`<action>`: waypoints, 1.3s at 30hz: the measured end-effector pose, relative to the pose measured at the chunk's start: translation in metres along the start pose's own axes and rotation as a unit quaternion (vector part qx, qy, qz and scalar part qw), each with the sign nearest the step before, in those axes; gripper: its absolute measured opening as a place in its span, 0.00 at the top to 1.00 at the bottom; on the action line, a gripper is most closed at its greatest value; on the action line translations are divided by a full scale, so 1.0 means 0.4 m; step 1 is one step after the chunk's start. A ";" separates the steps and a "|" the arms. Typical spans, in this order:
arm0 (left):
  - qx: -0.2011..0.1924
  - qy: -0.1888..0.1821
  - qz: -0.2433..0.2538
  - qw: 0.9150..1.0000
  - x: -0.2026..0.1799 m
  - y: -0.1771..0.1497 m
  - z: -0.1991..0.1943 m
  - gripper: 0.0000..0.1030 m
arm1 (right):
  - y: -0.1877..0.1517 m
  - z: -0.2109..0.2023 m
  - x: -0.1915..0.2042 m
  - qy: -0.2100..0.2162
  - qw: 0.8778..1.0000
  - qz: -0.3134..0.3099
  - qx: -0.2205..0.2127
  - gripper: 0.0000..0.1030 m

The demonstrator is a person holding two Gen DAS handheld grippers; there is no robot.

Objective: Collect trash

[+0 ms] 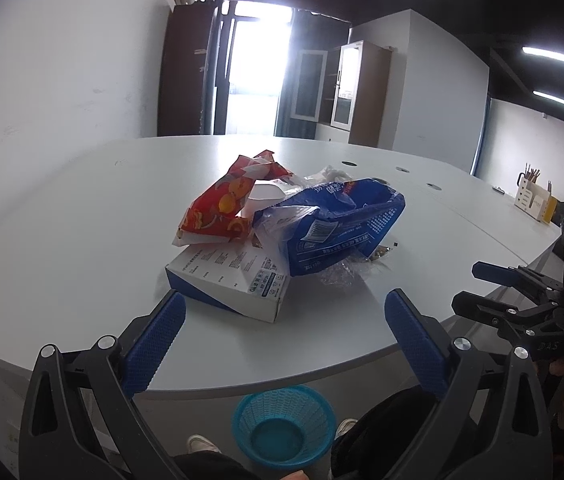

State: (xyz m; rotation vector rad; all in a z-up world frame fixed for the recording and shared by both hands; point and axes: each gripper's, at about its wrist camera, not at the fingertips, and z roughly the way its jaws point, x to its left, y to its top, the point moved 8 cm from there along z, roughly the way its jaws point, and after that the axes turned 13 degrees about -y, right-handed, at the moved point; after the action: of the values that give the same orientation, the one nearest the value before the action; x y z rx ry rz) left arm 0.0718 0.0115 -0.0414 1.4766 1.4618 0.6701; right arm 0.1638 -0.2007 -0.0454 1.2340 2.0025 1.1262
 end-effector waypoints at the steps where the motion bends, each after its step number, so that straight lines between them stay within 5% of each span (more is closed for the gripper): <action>1: 0.000 0.001 -0.004 1.000 0.003 0.000 0.001 0.06 | 0.000 0.000 0.000 0.001 1.000 0.001 0.000 0.08; 6: -0.005 -0.003 -0.054 0.999 0.028 -0.004 0.010 0.06 | 0.003 0.004 0.000 0.010 1.000 0.007 0.003 0.08; 20: 0.011 0.051 -0.012 0.999 0.146 0.103 0.095 0.06 | 0.142 0.098 -0.060 0.013 1.000 0.024 0.000 0.09; 29: 0.045 0.068 0.006 0.997 0.215 0.158 0.199 0.13 | 0.233 0.195 -0.052 0.014 1.000 0.017 0.020 0.20; 31: 0.057 0.079 0.019 0.995 0.220 0.166 0.221 0.17 | 0.246 0.223 -0.051 0.010 0.999 0.021 0.035 0.34; 35: 0.068 0.071 0.028 0.995 0.226 0.190 0.252 0.23 | 0.254 0.266 -0.044 0.019 0.998 0.026 0.059 0.43; 38: 0.084 0.054 0.019 0.995 0.238 0.190 0.283 0.35 | 0.244 0.290 -0.047 0.029 0.996 0.034 0.077 0.57; 39: 0.089 0.051 0.018 0.995 0.242 0.187 0.292 0.47 | 0.240 0.294 -0.046 0.034 0.996 0.036 0.081 0.64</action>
State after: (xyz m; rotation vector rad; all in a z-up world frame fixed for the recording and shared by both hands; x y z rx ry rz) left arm 0.2226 0.0876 -0.0467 1.6282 1.6109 0.6598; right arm 0.3064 -0.1502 -0.0235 1.3759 2.1504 1.0702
